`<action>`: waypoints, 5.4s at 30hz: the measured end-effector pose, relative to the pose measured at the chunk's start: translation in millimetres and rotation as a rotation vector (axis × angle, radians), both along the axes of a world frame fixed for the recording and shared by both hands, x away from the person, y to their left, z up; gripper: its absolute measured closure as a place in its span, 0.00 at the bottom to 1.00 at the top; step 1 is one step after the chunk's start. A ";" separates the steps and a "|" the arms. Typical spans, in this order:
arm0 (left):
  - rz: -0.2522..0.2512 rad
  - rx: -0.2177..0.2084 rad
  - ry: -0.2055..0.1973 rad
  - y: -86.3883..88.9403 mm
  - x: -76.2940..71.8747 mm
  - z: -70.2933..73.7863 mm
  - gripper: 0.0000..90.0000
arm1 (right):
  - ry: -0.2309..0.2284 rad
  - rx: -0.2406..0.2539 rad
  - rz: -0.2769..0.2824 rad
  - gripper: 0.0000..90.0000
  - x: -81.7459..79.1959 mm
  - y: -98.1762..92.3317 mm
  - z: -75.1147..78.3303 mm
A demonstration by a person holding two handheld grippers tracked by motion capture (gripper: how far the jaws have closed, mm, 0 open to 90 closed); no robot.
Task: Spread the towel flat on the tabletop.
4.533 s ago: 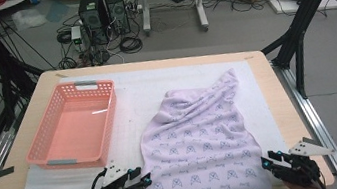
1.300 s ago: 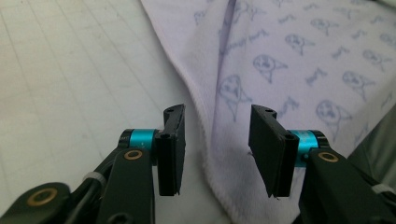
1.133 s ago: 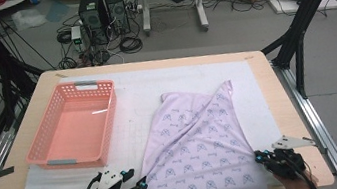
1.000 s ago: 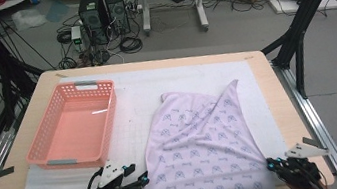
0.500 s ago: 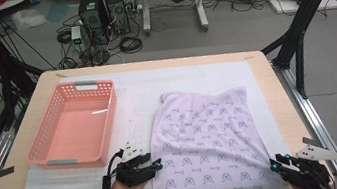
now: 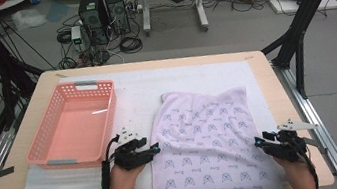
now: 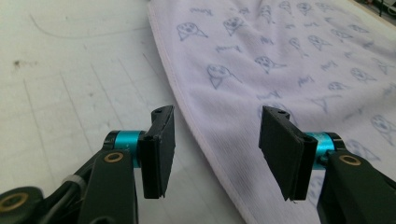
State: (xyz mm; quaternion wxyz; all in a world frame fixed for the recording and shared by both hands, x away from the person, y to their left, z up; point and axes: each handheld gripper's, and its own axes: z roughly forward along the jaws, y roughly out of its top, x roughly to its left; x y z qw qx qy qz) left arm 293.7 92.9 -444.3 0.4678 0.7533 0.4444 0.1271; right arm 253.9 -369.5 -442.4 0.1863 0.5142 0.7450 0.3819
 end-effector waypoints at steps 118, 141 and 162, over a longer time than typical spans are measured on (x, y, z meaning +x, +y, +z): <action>0.195 0.112 -0.047 -14.1 117.2 1.3 0.52 | -0.096 -0.114 -0.155 0.75 210.9 31.8 13.3; 0.231 0.038 -0.040 0.2 127.9 -5.9 0.81 | -0.045 -0.045 0.004 0.68 167.1 7.6 19.4; 0.095 0.215 -0.056 -50.2 130.3 -6.7 0.86 | -0.010 -0.028 0.029 0.62 132.5 -8.1 11.9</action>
